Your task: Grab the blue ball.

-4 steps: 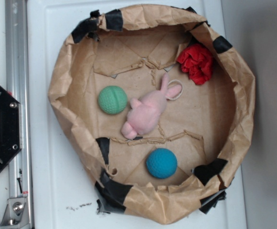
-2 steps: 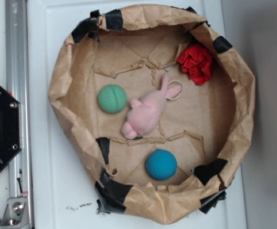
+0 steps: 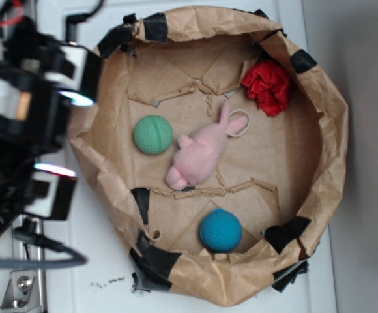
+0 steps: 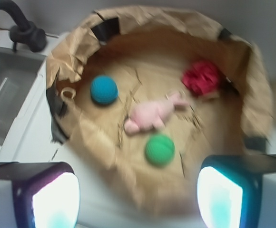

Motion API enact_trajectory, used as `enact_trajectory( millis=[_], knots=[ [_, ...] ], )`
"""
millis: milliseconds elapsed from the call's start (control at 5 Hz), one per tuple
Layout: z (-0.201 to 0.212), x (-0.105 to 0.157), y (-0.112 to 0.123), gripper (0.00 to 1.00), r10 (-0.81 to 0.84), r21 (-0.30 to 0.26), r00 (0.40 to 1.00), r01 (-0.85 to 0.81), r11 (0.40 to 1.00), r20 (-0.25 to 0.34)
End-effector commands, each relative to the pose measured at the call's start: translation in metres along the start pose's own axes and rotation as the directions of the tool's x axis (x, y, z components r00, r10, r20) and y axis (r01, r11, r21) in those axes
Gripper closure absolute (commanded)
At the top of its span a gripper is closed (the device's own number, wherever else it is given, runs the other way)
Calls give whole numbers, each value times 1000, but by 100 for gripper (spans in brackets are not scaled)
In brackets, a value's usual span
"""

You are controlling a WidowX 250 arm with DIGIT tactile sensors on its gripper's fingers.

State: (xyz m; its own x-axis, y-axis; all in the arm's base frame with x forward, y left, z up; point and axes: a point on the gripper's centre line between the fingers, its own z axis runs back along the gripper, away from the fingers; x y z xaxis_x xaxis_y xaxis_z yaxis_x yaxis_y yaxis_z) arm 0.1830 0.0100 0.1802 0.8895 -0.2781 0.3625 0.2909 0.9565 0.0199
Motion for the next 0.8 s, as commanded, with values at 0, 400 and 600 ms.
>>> enact_trajectory(
  millis=[0, 400, 600],
  knots=[
    [-47, 42, 39, 0, -77, 2, 997, 77, 997, -19],
    [-129, 51, 2, 0, -323, -130, 946, 321, 938, 4],
    [-144, 53, -38, 0, -421, -284, 906, 418, 863, 53]
  ],
)
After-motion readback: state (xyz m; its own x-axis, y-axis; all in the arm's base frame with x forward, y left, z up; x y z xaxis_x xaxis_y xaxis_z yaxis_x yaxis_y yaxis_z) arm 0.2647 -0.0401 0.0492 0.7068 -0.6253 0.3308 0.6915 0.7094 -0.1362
